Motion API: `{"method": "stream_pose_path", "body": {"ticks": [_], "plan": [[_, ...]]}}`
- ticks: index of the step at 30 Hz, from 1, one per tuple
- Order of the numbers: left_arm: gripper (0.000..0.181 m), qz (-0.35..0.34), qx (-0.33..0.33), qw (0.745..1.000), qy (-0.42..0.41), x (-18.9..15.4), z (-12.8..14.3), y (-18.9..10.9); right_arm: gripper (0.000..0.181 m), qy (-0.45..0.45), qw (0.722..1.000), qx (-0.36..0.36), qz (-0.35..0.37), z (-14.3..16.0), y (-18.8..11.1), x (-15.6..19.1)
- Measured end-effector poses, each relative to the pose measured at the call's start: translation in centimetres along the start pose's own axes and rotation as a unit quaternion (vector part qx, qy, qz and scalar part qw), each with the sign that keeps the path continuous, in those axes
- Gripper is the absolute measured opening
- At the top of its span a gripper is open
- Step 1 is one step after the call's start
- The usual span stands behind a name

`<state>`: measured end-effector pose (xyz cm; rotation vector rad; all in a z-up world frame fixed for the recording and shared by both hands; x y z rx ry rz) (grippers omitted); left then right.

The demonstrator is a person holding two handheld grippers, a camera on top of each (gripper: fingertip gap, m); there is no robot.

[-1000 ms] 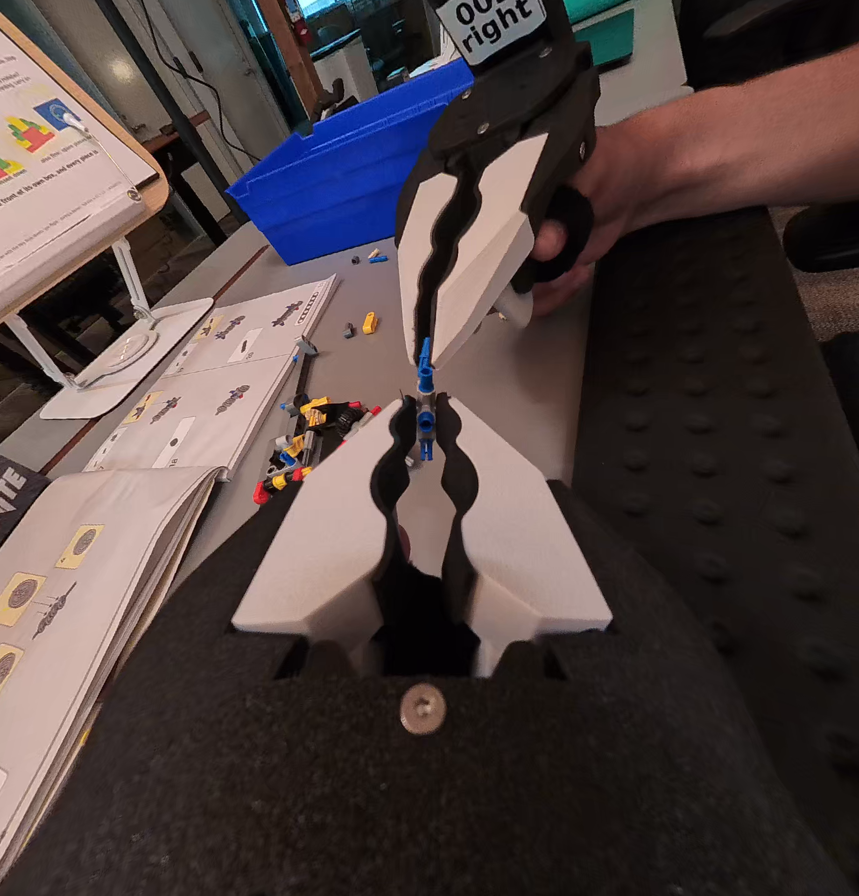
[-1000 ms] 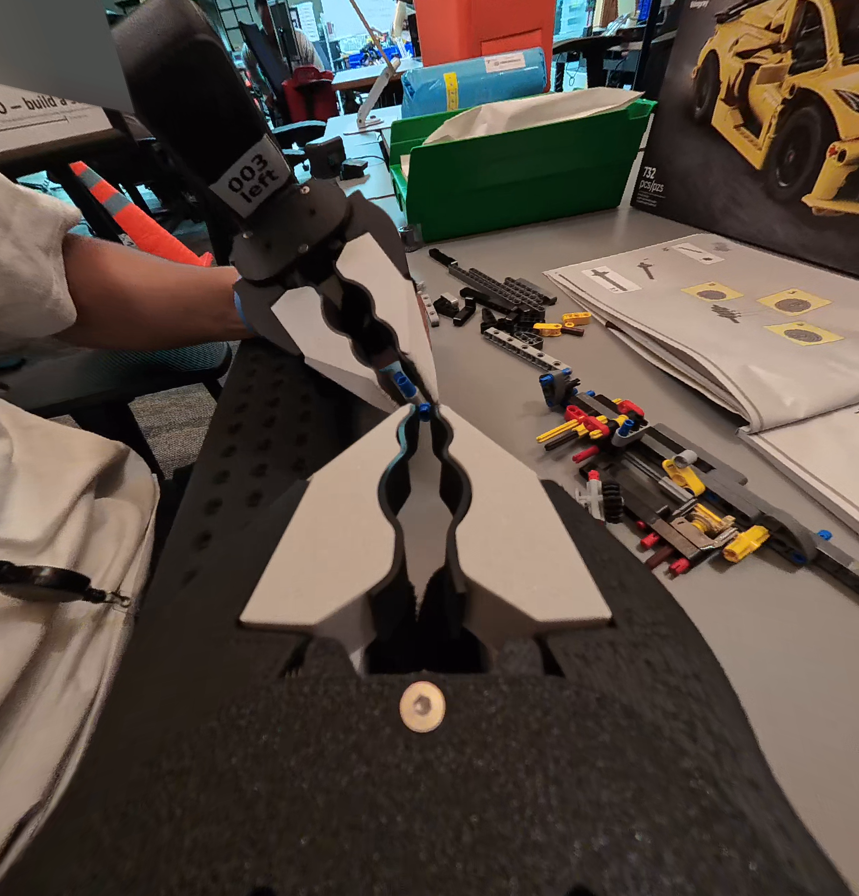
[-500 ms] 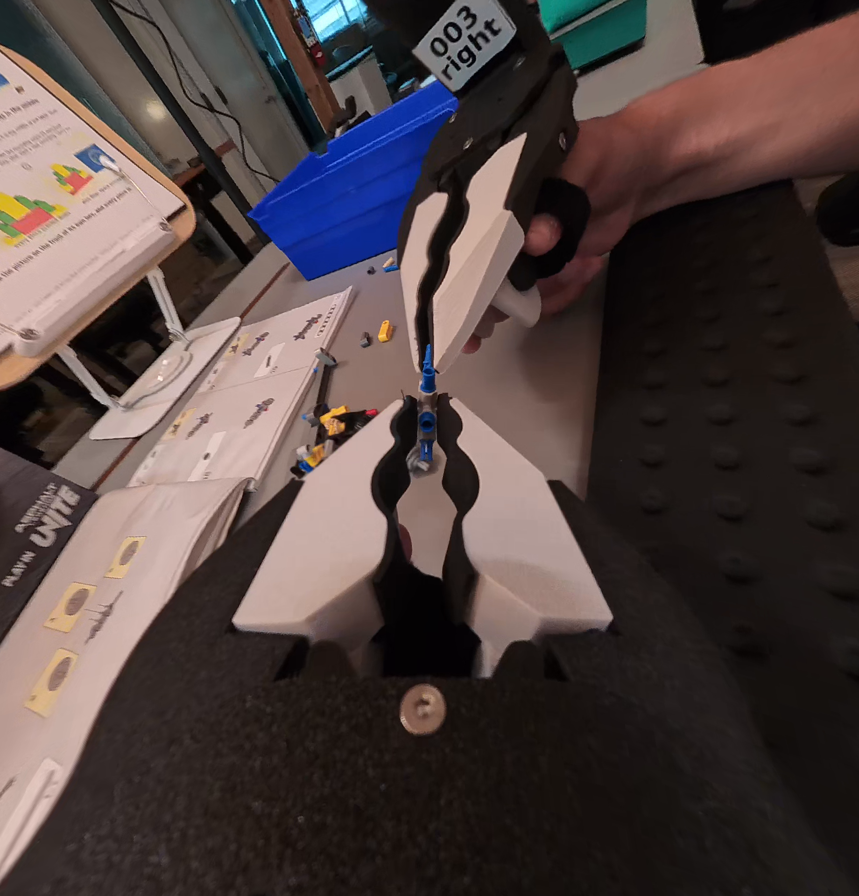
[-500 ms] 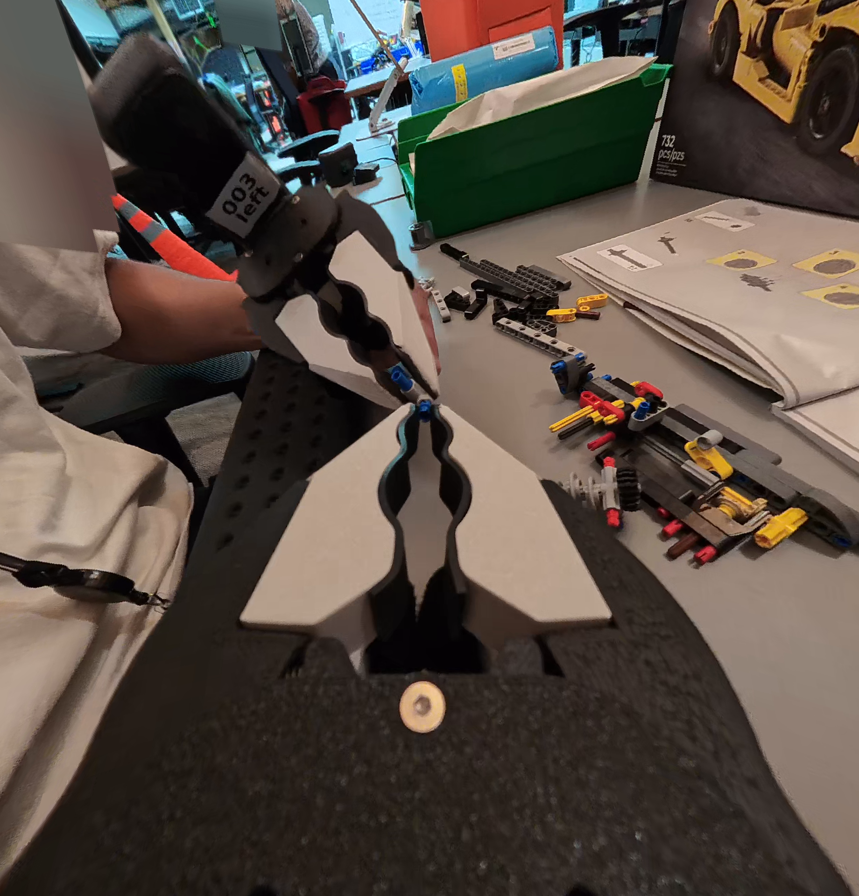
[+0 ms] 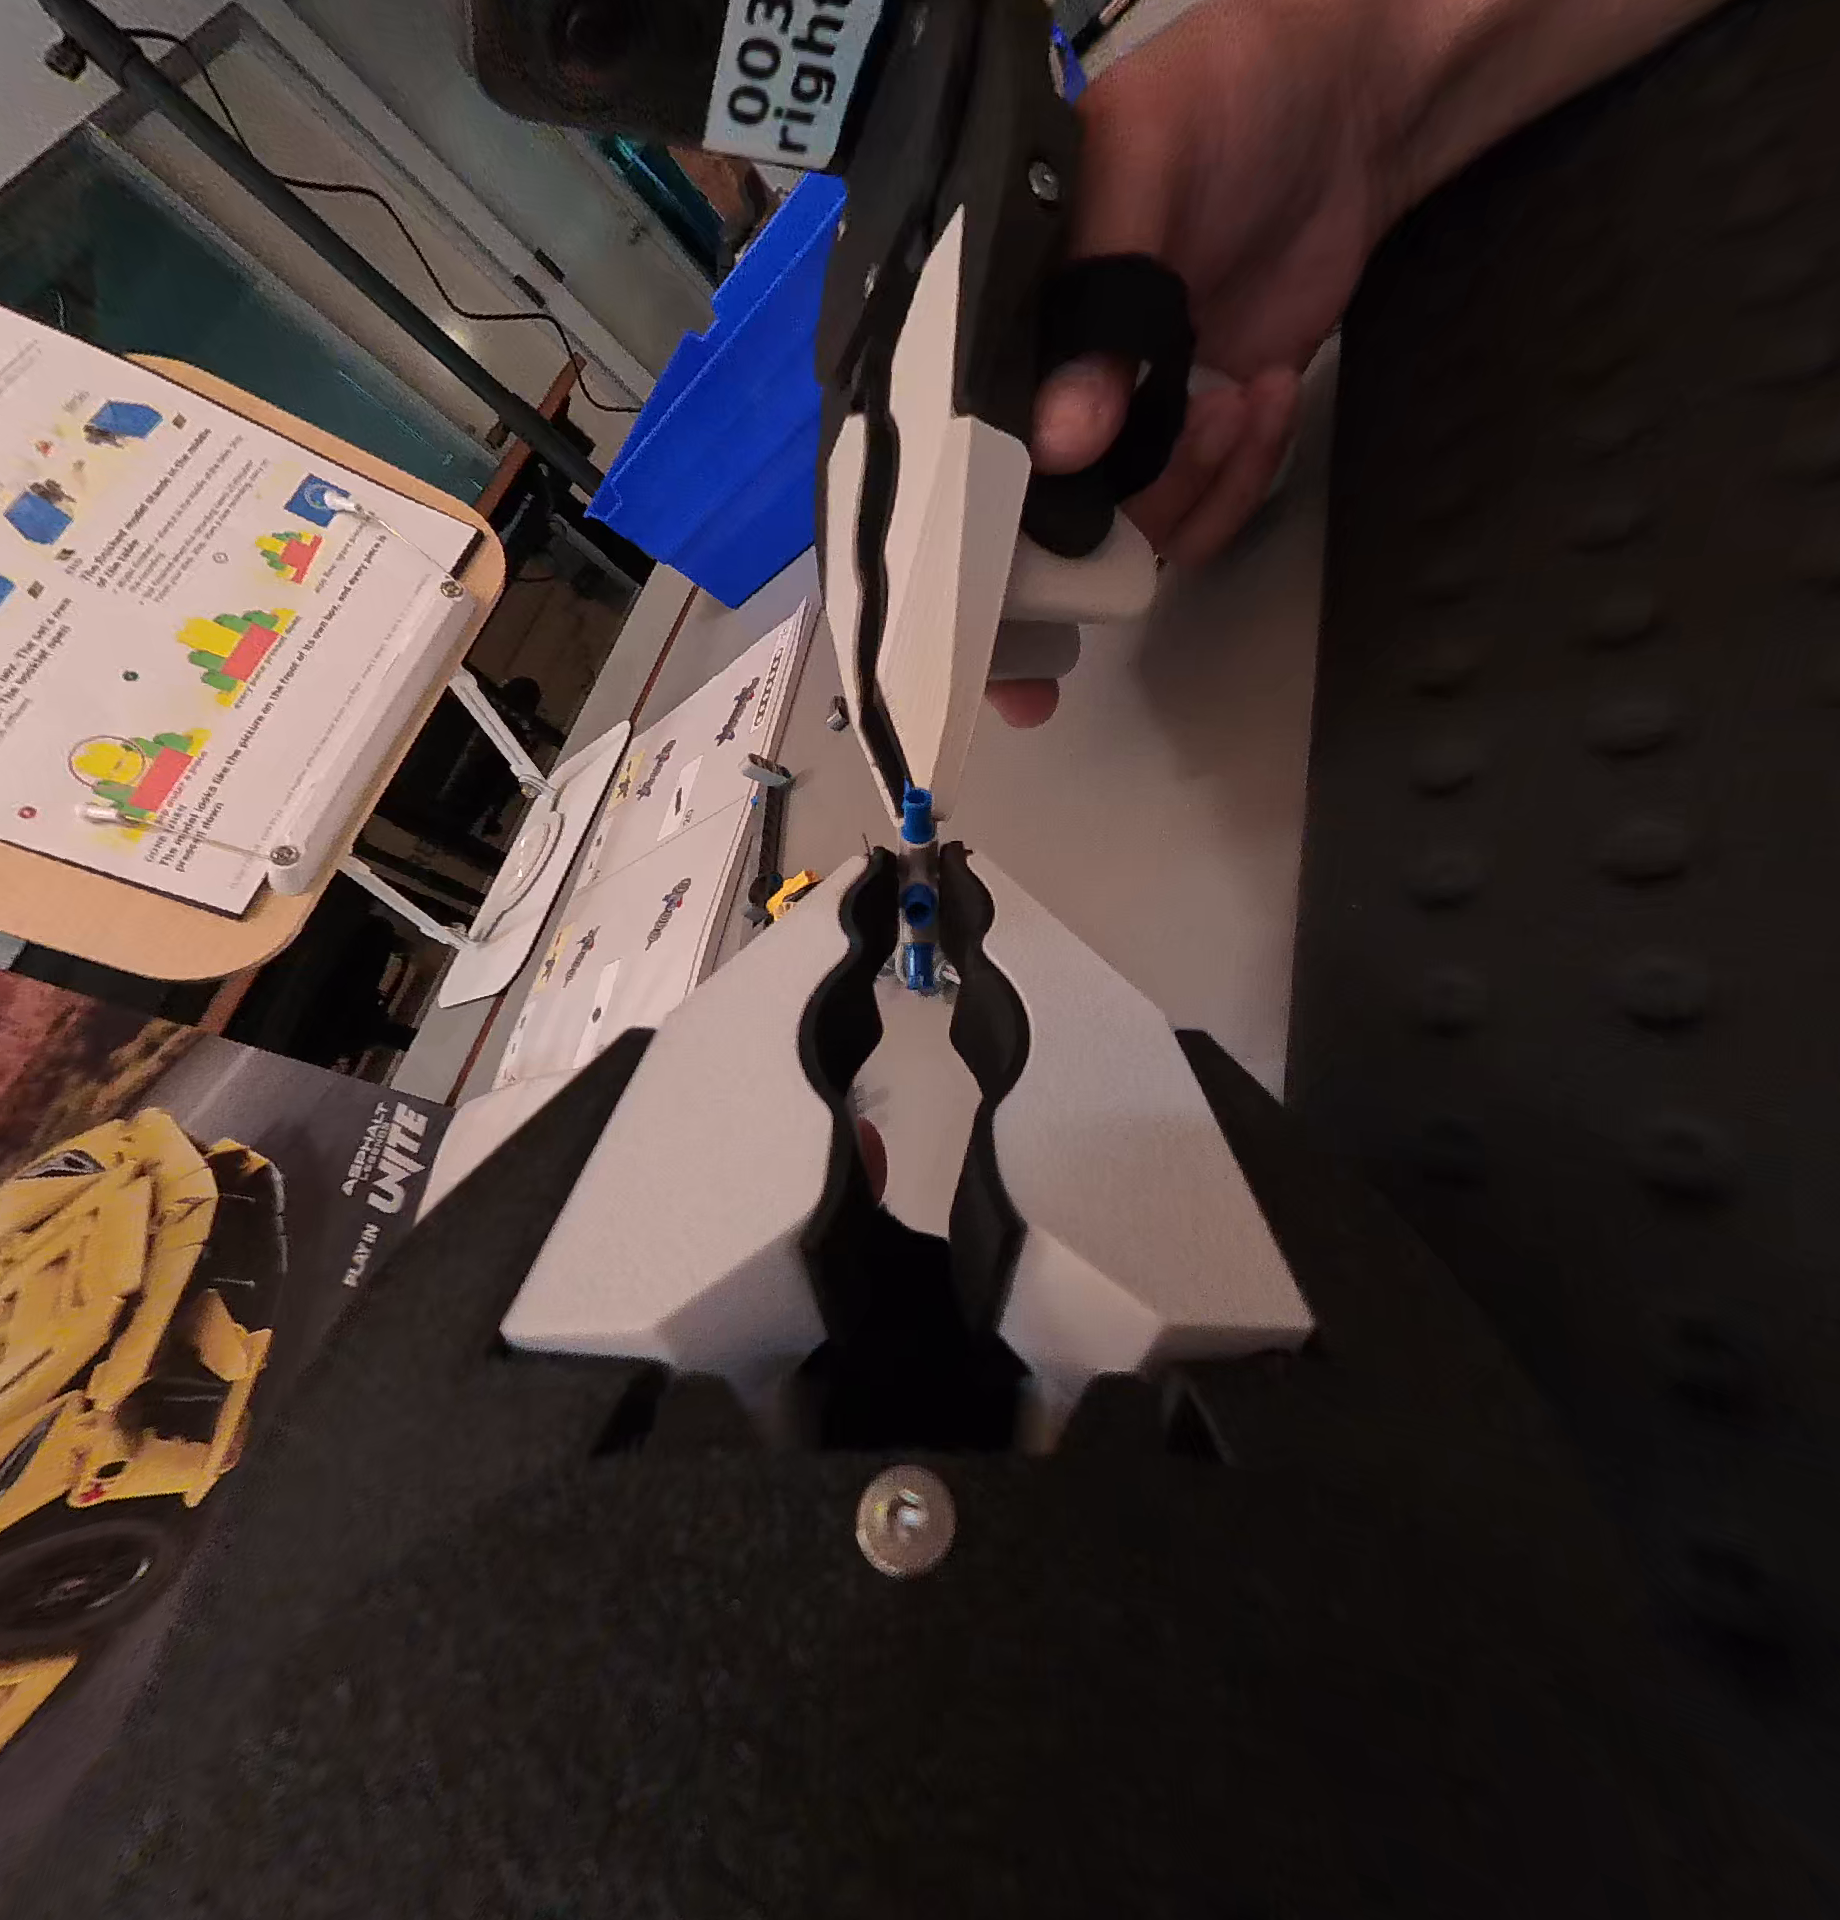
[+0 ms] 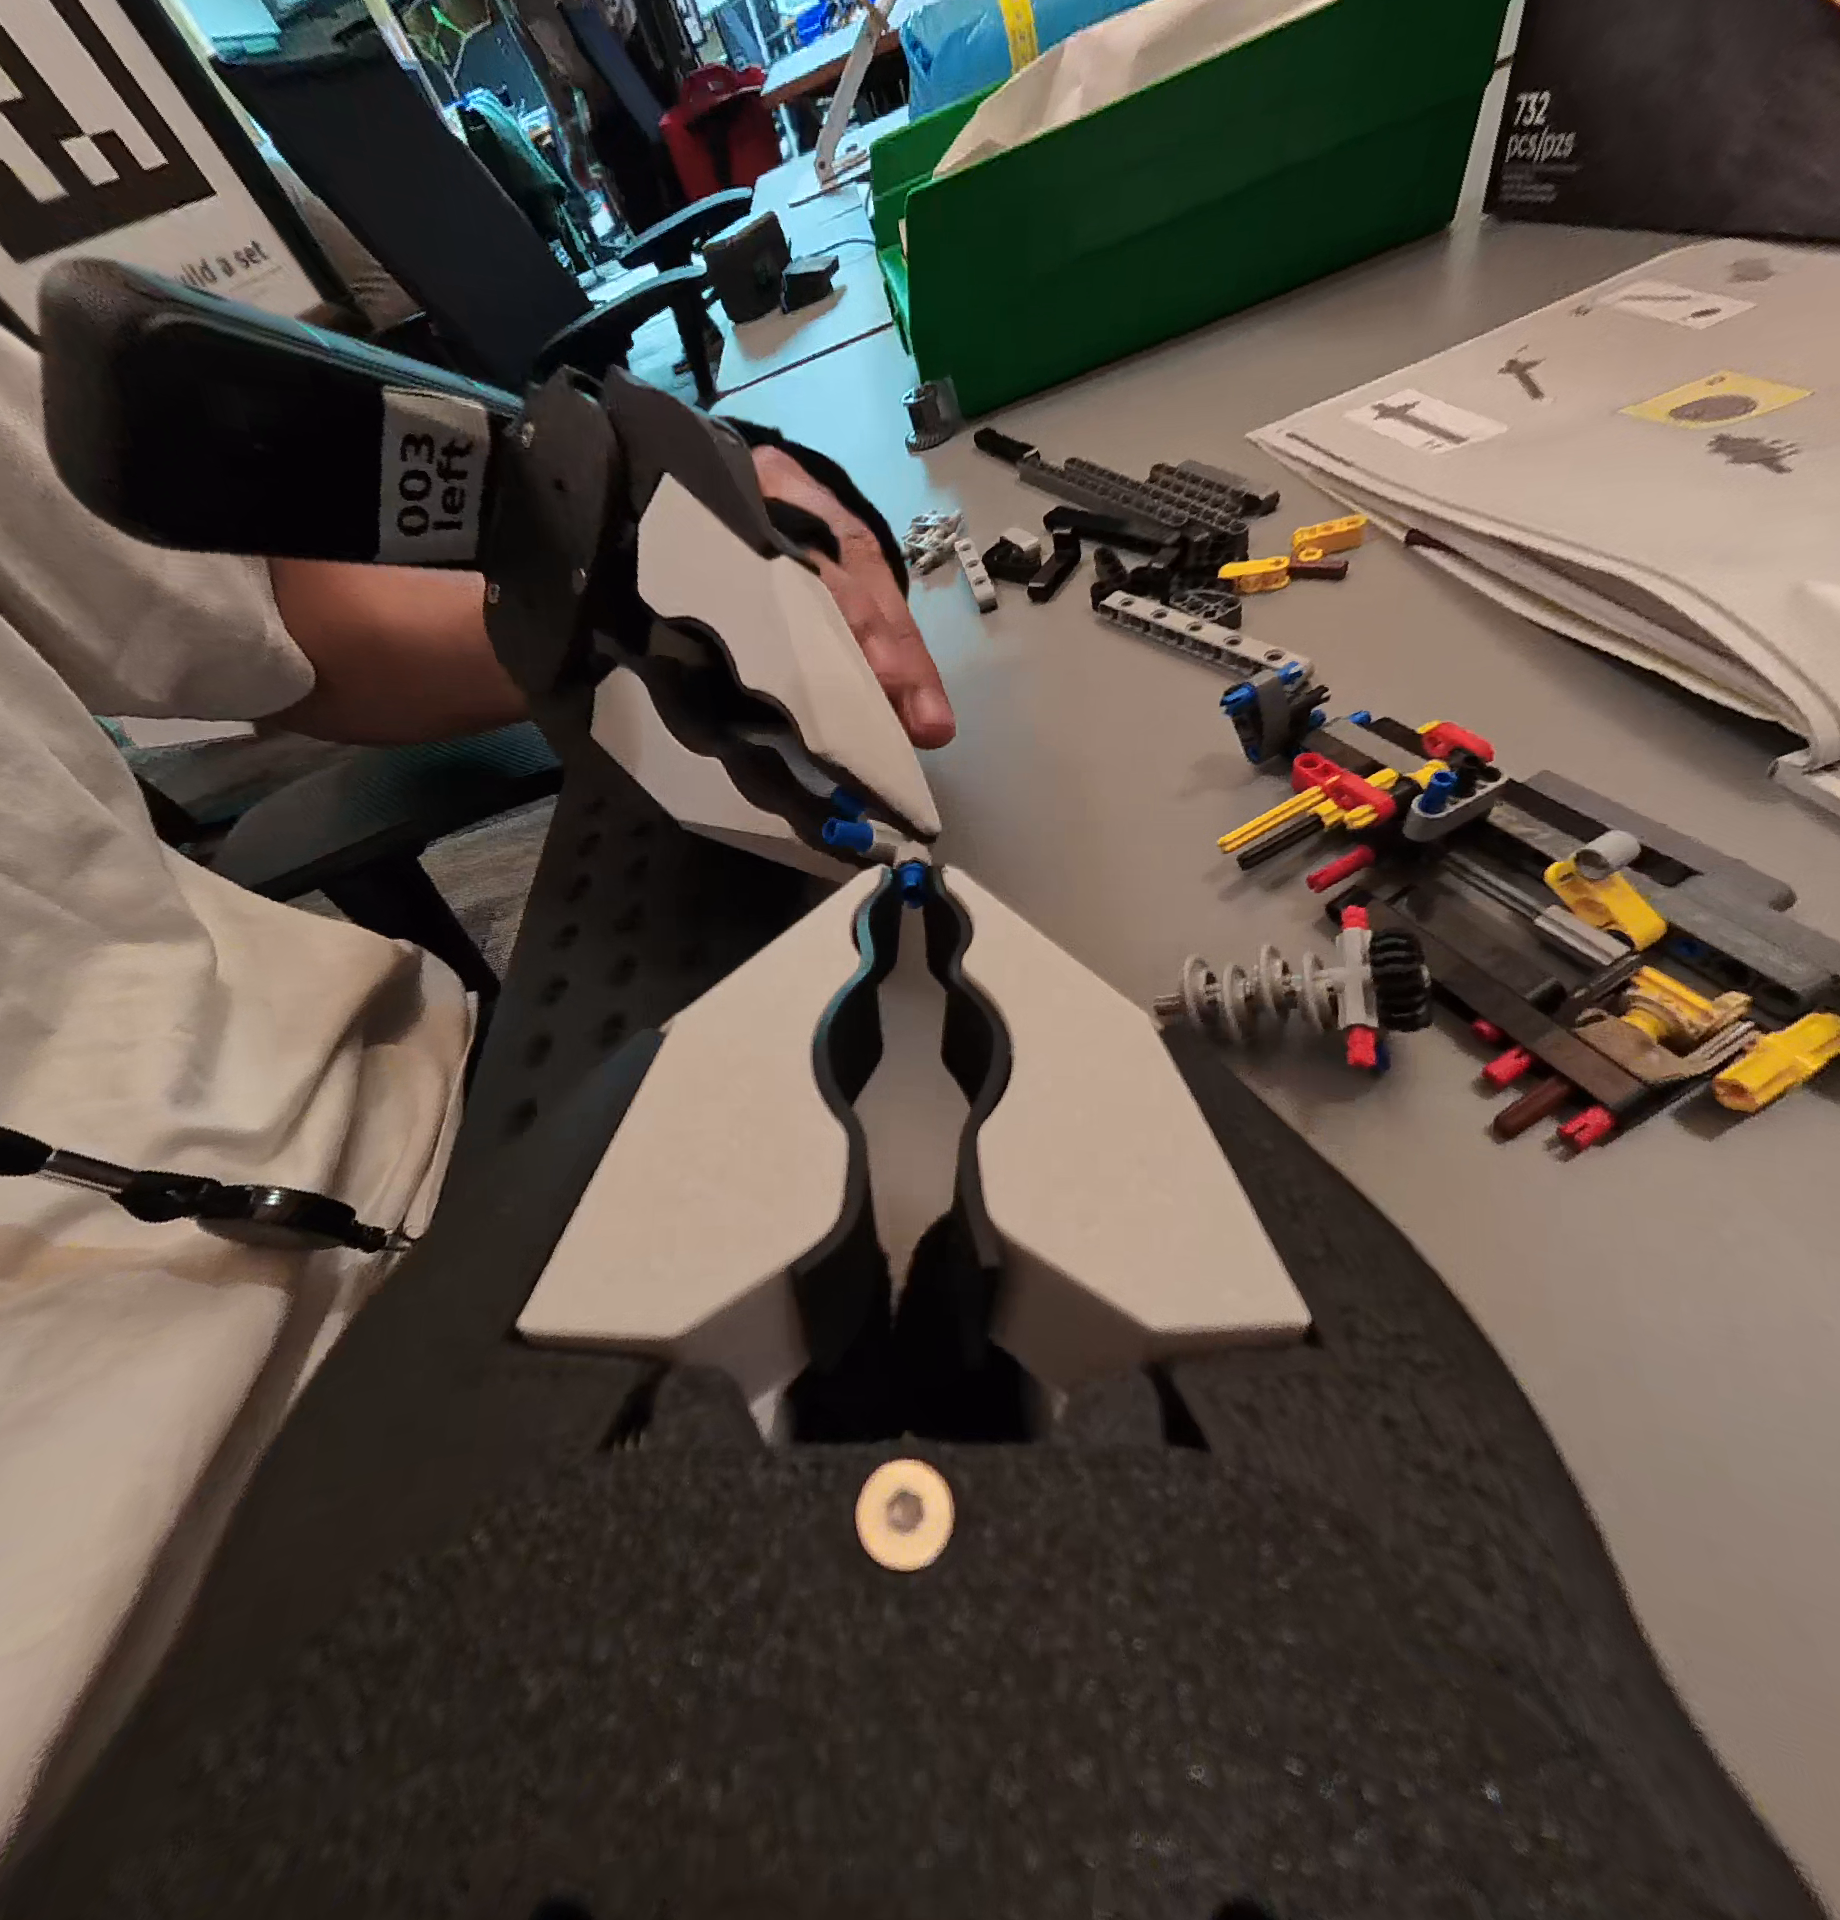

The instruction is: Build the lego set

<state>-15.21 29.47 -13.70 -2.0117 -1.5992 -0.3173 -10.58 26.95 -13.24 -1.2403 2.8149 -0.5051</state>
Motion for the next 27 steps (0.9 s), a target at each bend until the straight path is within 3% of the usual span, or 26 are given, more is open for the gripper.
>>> {"method": "stream_pose_path", "body": {"ticks": [16, 27], "plan": [[0.006, -0.009, 0.004, 1.0, -0.023, 0.51, 0.15, 0.02, 0.004, 0.013, 0.999, -0.027, 0.017, -0.75, -0.62, -0.69], [0.006, -0.008, 0.006, 1.0, -0.023, 0.48, 0.19, 0.08, 0.003, -0.002, 1.0, -0.004, 0.021, -0.14, -0.29, -0.6]]}}
Point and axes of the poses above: each gripper's, where its closed fingertips meet, y out along the fingers, z out of its underside, x = y × z across the jaws, the point moved 3 cm from there along -y, back along the fingers, and after that the axes turned 12 degrees about -y, right-handed, at the moved point
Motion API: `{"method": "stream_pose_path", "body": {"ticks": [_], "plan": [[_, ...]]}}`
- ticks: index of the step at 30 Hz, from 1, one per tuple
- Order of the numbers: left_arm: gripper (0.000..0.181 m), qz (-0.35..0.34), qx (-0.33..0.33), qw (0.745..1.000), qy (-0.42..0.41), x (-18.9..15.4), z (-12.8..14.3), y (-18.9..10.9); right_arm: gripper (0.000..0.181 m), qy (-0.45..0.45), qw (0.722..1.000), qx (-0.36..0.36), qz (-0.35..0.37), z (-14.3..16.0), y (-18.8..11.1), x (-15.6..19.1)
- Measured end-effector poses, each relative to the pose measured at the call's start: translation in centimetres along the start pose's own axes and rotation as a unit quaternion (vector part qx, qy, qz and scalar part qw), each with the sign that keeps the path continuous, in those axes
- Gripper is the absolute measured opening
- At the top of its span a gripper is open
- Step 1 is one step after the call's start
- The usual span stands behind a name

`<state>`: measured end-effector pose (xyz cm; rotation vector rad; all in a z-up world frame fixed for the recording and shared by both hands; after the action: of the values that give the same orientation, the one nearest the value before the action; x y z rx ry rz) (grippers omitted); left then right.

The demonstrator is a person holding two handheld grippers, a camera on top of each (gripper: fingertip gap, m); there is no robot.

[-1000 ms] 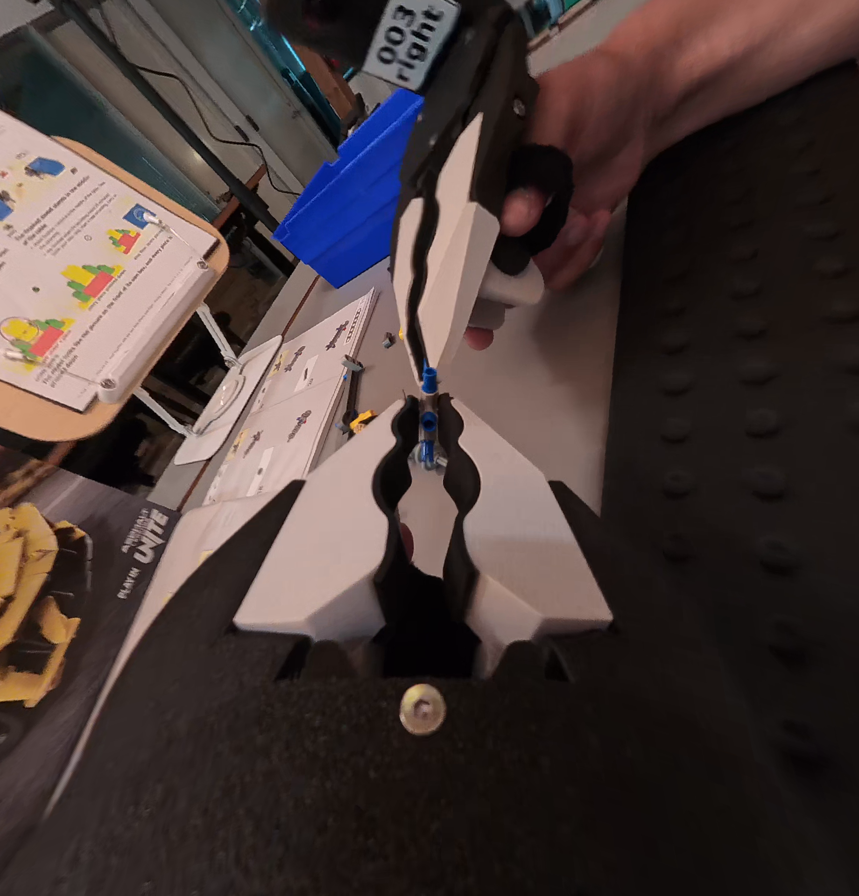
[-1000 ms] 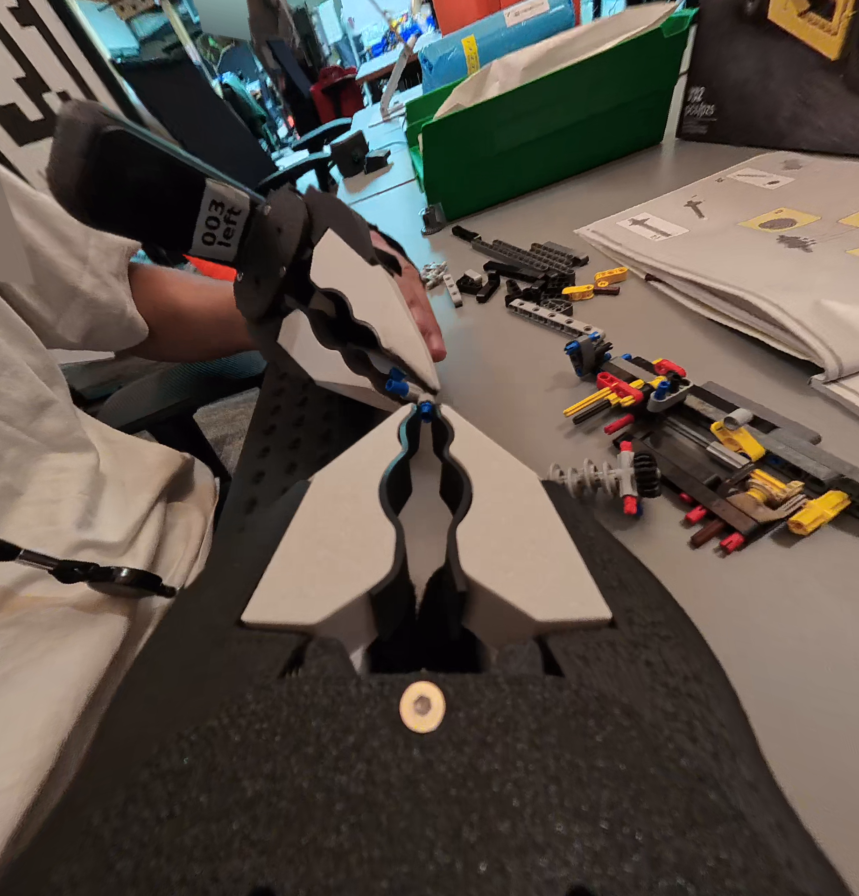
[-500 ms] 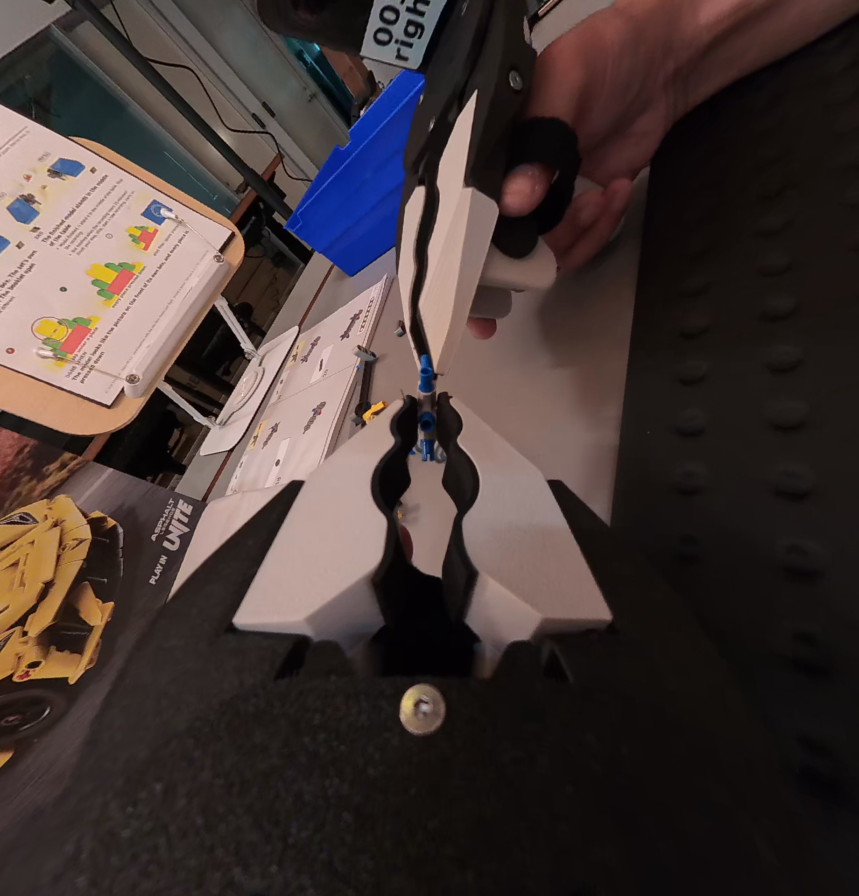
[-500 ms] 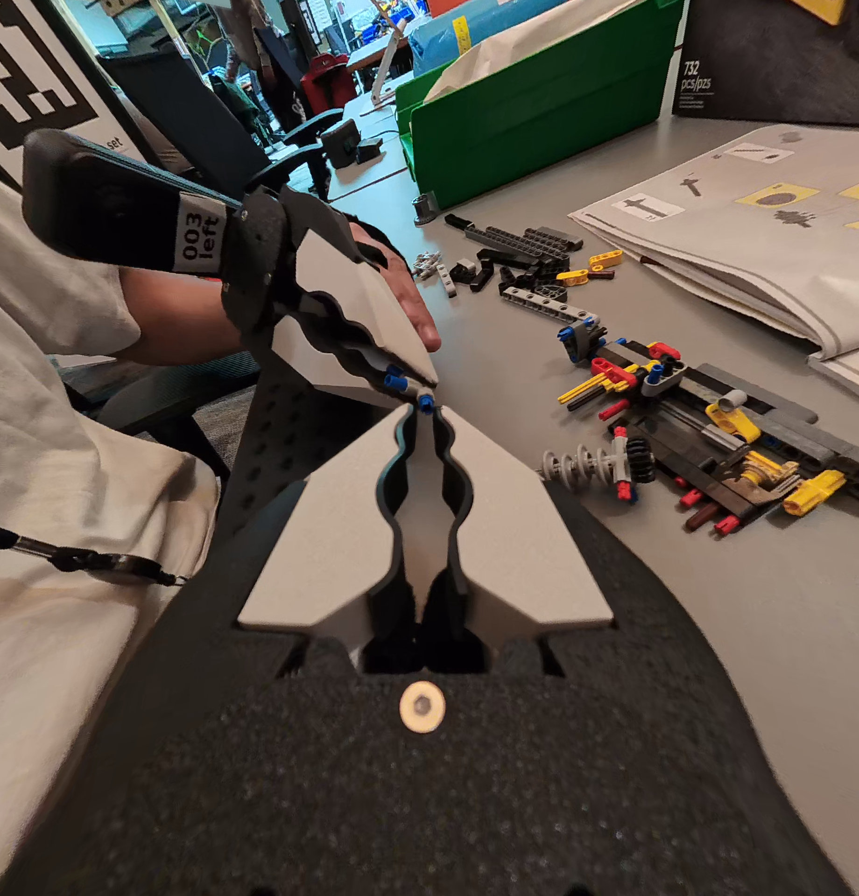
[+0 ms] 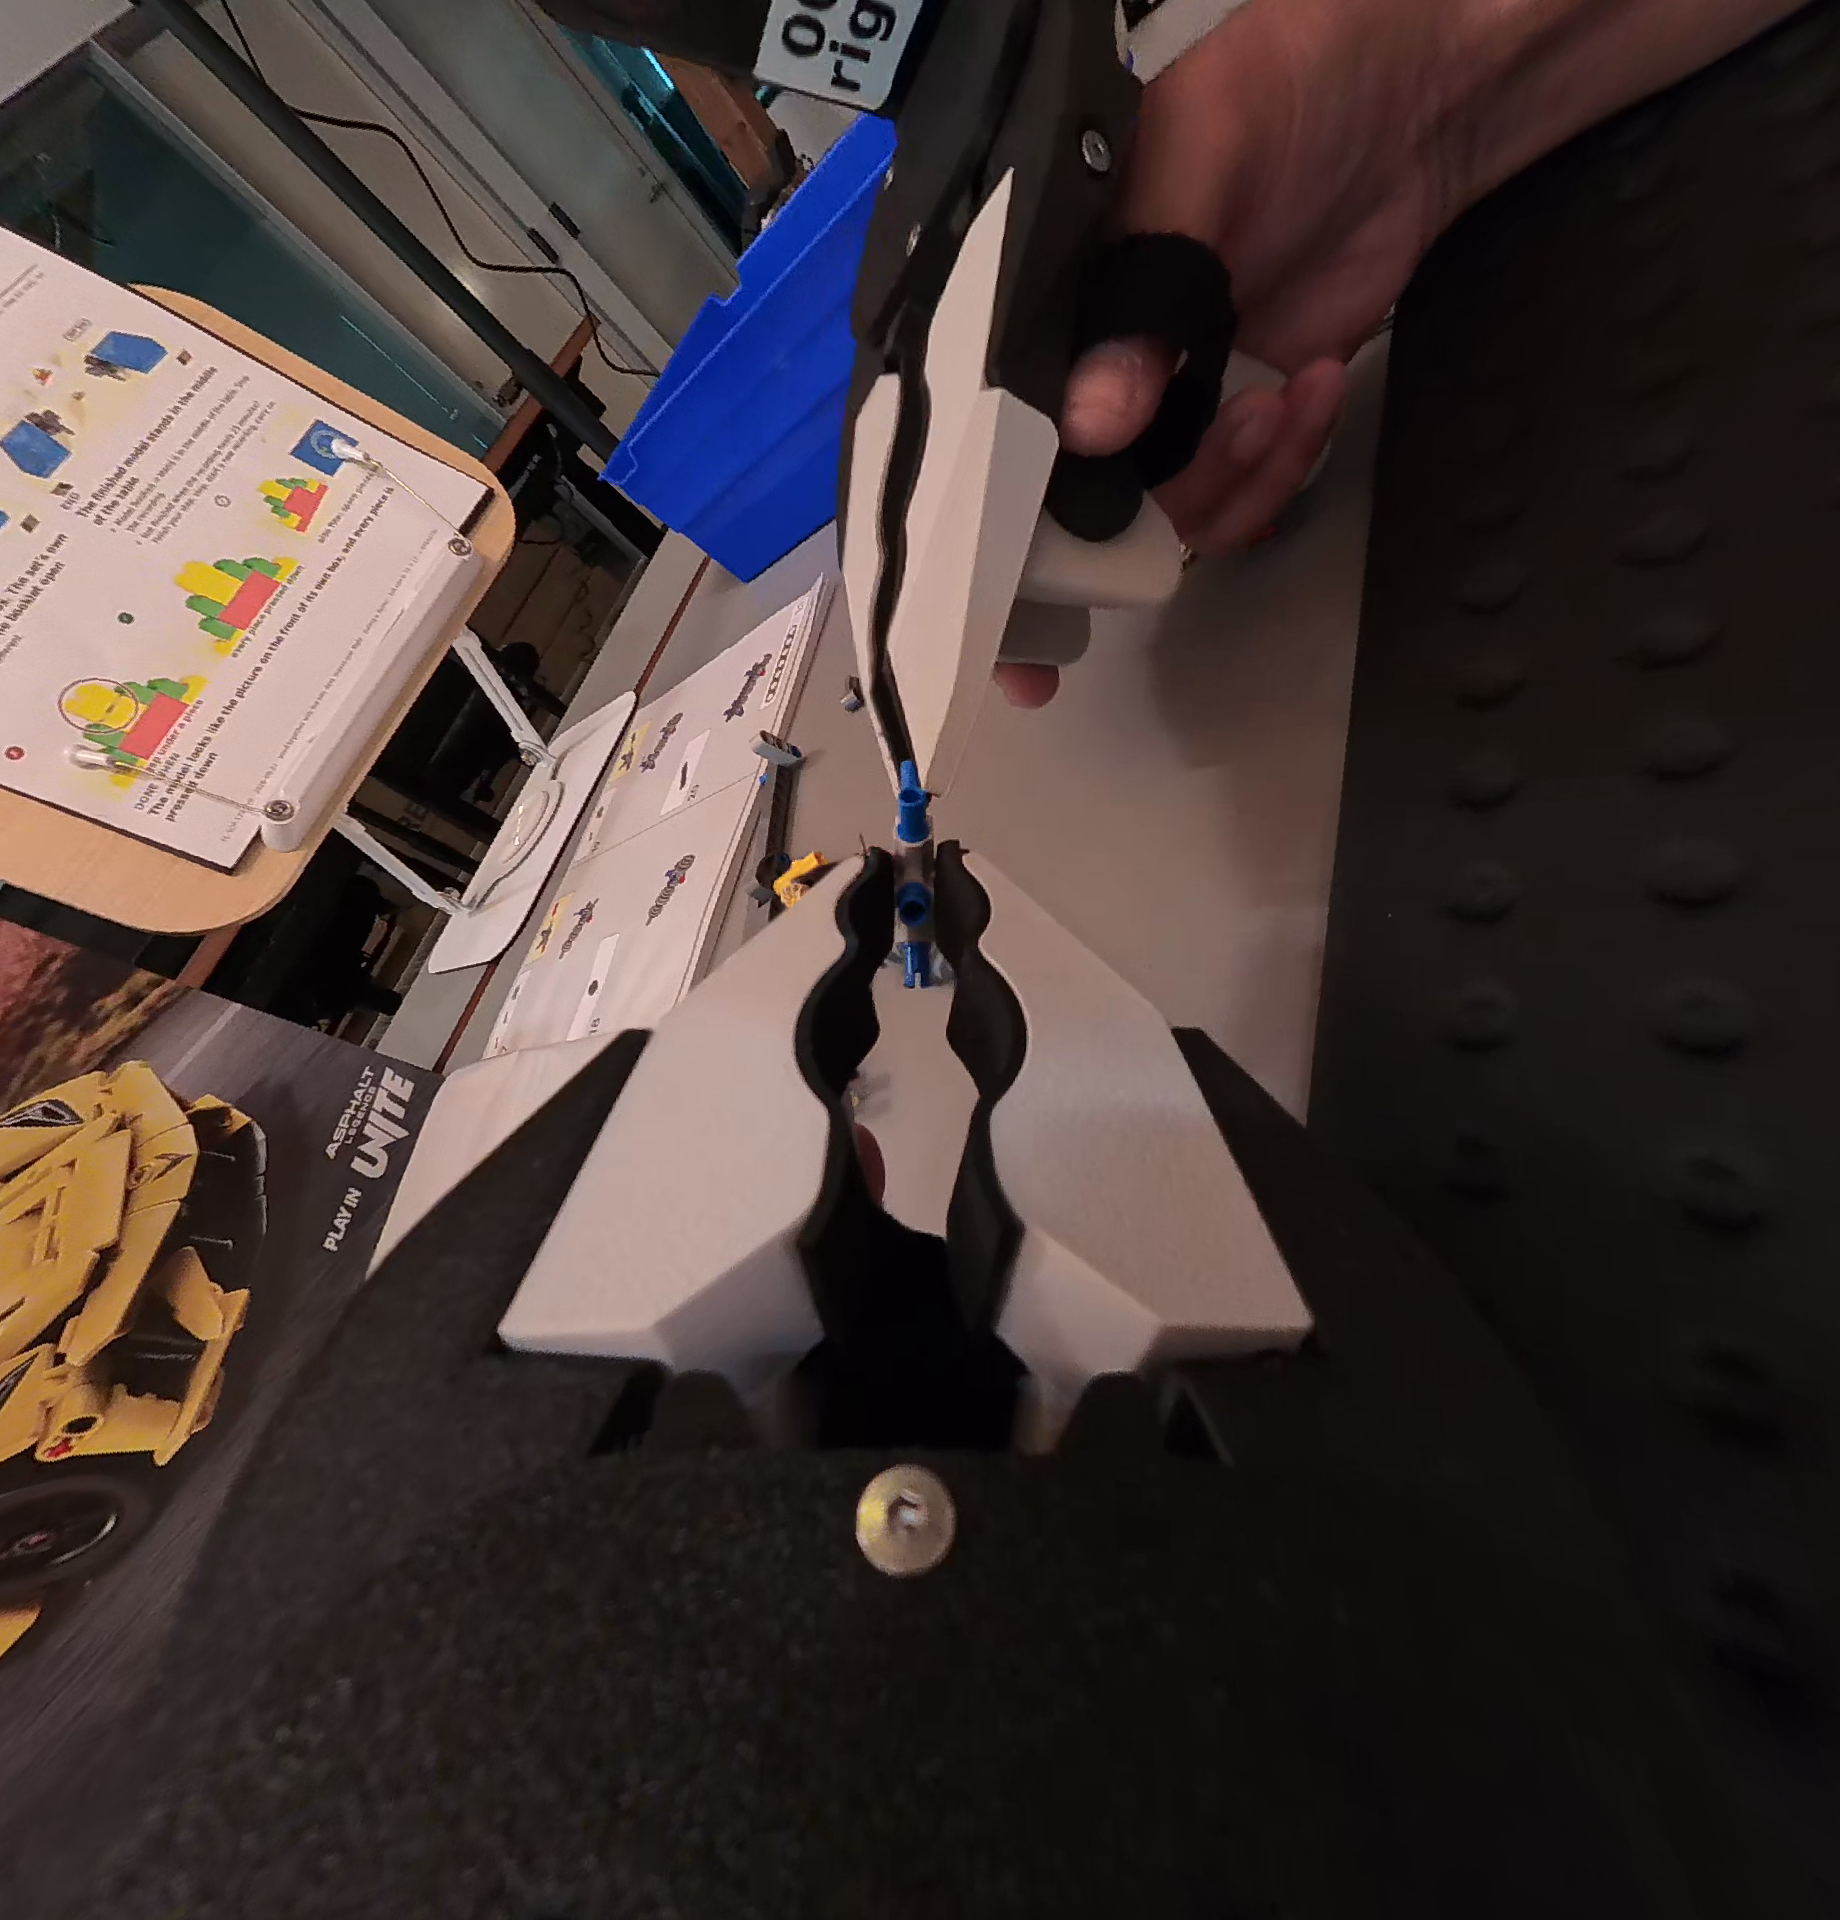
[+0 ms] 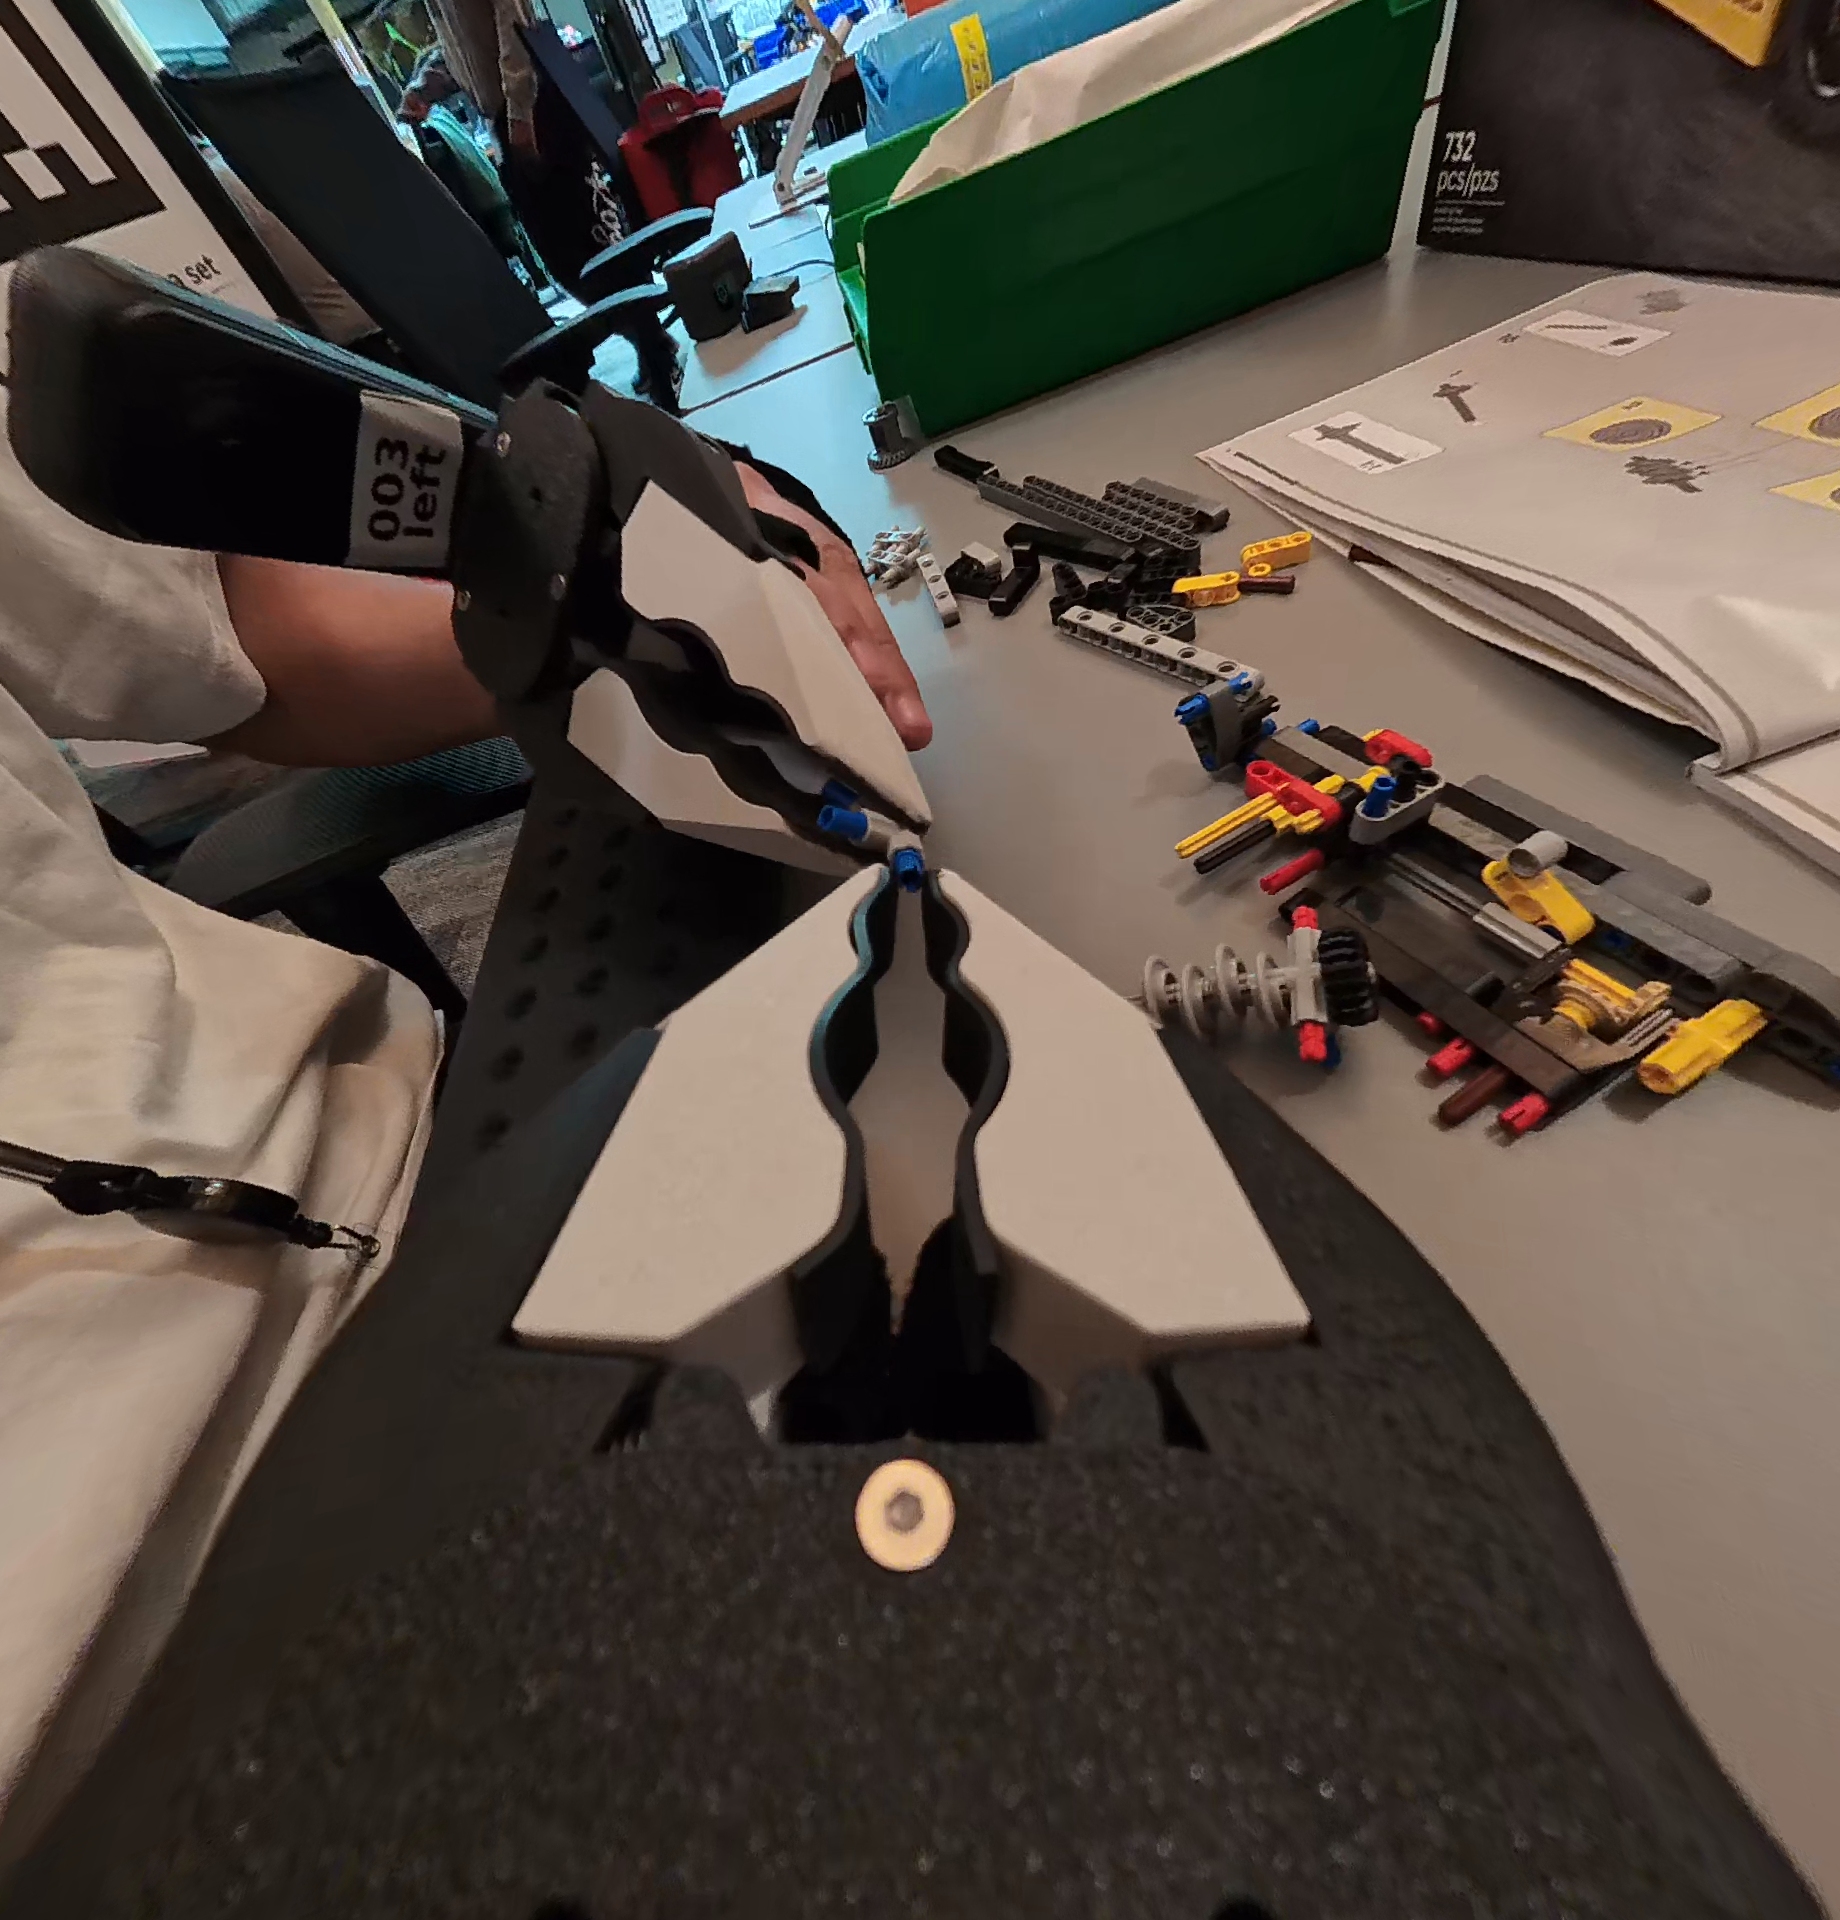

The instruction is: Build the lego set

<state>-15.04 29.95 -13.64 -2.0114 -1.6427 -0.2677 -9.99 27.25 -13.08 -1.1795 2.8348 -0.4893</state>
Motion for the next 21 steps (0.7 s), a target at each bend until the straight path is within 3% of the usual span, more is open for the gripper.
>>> {"method": "stream_pose_path", "body": {"ticks": [21], "plan": [[0.006, -0.001, 0.02, 0.999, 0.037, -0.7, 0.2, 0.3, 0.003, 0.004, 1.0, 0.023, -0.011, 0.8, 0.2, 0.2]]}}
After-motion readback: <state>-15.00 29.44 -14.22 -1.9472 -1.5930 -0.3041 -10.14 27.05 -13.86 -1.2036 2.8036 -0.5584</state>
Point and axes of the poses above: each gripper's, where its closed fingertips meet, y out along the fingers, z out of its underside, x = y × z across the jaws, the point moved 3 cm from there along -y, back along the fingers, and after that the axes turned 12 degrees about -y, right-handed, at the moved point
